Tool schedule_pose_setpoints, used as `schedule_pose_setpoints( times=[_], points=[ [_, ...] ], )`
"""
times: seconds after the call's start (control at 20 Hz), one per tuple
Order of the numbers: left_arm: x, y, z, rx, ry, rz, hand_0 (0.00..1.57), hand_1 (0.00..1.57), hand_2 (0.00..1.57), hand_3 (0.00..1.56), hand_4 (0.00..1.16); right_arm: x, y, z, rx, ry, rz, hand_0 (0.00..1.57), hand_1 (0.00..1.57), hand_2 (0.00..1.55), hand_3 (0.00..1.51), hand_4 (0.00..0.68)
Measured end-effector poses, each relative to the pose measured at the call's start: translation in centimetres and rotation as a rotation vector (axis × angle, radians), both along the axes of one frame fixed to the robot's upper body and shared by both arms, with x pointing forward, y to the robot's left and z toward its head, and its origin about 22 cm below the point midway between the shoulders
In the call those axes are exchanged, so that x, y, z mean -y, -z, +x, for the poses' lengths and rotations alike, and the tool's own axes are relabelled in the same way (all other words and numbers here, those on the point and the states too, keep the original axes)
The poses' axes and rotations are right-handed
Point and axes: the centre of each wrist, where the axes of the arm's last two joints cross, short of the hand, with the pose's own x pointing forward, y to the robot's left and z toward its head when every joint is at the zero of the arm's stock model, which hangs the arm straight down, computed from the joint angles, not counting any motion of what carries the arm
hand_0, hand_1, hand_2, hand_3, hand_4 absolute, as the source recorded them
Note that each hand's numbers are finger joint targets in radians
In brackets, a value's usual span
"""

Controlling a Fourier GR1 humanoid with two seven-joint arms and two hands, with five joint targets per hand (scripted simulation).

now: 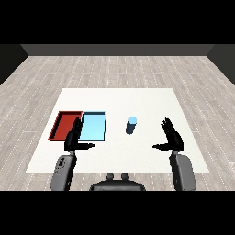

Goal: Pick the blue can and put it in the blue box

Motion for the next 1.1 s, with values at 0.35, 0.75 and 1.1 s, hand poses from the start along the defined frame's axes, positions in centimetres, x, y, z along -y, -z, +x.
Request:
schedule_pose_setpoints(
  times=[0.35,0.75,1.1],
  points=[
    [-0.5,0.7,0.0,0.139,0.017,-0.014,0.00,0.00,0.00,0.00,0.00,2.7,1.0,-0.6,0.083,-0.049,0.097,0.00,0.00,0.00,0.00,0.000],
    [-1.1,1.0,-0.4,0.174,0.014,-0.034,0.00,0.00,0.00,0.00,0.00,2.8,1.5,0.9,0.060,-0.057,0.140,0.00,0.00,0.00,0.00,0.000],
    [-0.5,0.4,-1.2,0.180,0.002,-0.054,0.00,0.00,0.00,0.00,0.00,0.2,2.2,3.7,-0.001,-0.057,0.186,0.00,0.00,0.00,0.00,0.000]
  ],
)
